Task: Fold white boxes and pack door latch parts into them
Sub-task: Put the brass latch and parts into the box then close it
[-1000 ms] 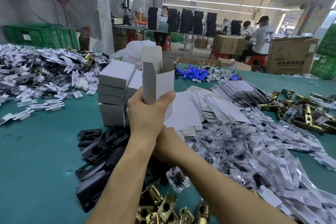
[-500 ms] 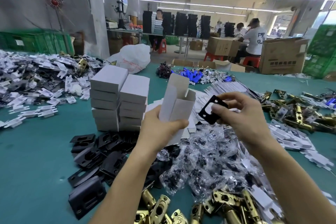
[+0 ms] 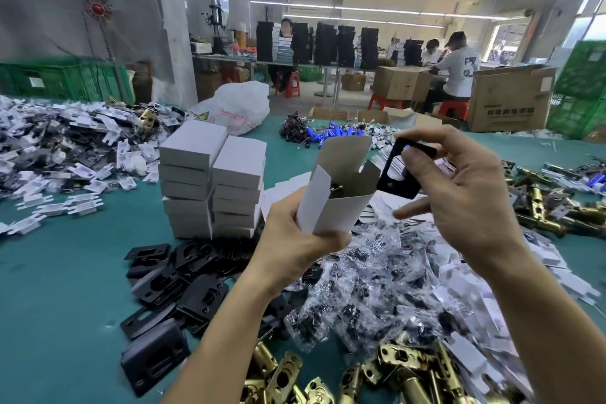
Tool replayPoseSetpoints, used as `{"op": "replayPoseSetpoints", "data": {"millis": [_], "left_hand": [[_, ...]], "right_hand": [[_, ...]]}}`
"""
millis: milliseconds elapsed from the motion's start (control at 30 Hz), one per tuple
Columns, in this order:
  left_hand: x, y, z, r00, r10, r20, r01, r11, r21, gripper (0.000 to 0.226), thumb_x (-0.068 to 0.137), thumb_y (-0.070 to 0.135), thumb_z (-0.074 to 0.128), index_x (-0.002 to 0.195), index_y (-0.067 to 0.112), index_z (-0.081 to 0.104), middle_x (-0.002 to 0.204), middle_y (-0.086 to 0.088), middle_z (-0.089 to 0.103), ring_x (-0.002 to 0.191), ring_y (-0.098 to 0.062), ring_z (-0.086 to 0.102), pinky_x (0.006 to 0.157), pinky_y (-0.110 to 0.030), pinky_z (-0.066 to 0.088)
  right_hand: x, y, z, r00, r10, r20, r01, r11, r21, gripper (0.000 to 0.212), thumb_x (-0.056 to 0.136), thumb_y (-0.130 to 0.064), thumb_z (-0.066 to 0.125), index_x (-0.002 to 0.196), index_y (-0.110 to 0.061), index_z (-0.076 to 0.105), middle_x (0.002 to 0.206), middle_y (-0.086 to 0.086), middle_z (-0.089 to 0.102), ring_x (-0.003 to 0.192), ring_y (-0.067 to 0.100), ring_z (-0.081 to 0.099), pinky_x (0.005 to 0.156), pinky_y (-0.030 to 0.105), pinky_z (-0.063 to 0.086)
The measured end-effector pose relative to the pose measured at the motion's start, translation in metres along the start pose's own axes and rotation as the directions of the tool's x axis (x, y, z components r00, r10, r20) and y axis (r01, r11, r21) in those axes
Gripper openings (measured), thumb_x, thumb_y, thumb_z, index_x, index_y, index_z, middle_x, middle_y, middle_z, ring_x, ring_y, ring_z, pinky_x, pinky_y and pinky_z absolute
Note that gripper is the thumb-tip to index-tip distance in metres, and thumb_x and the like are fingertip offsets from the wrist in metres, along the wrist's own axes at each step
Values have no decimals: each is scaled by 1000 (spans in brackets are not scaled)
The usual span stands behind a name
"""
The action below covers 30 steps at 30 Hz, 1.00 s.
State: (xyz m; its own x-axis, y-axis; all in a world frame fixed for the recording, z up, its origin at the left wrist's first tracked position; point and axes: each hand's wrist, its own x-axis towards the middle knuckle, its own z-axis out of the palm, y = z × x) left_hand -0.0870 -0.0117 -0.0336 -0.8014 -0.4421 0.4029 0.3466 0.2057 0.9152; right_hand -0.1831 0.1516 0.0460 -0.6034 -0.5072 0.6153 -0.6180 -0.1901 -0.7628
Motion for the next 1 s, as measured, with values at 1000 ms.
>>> {"op": "replayPoseSetpoints", "data": {"millis": [1000], "left_hand": [[-1, 2, 3, 987, 24, -158, -38, 995, -88, 33, 61, 16, 87, 92, 24, 80, 84, -1, 75, 73, -11, 66, 62, -24, 55]], "right_hand": [[15, -16, 10, 888, -363, 284, 458, 763, -456, 16, 80, 3, 76, 91, -10, 75, 82, -4, 73, 79, 5, 62, 67, 18, 48]]}}
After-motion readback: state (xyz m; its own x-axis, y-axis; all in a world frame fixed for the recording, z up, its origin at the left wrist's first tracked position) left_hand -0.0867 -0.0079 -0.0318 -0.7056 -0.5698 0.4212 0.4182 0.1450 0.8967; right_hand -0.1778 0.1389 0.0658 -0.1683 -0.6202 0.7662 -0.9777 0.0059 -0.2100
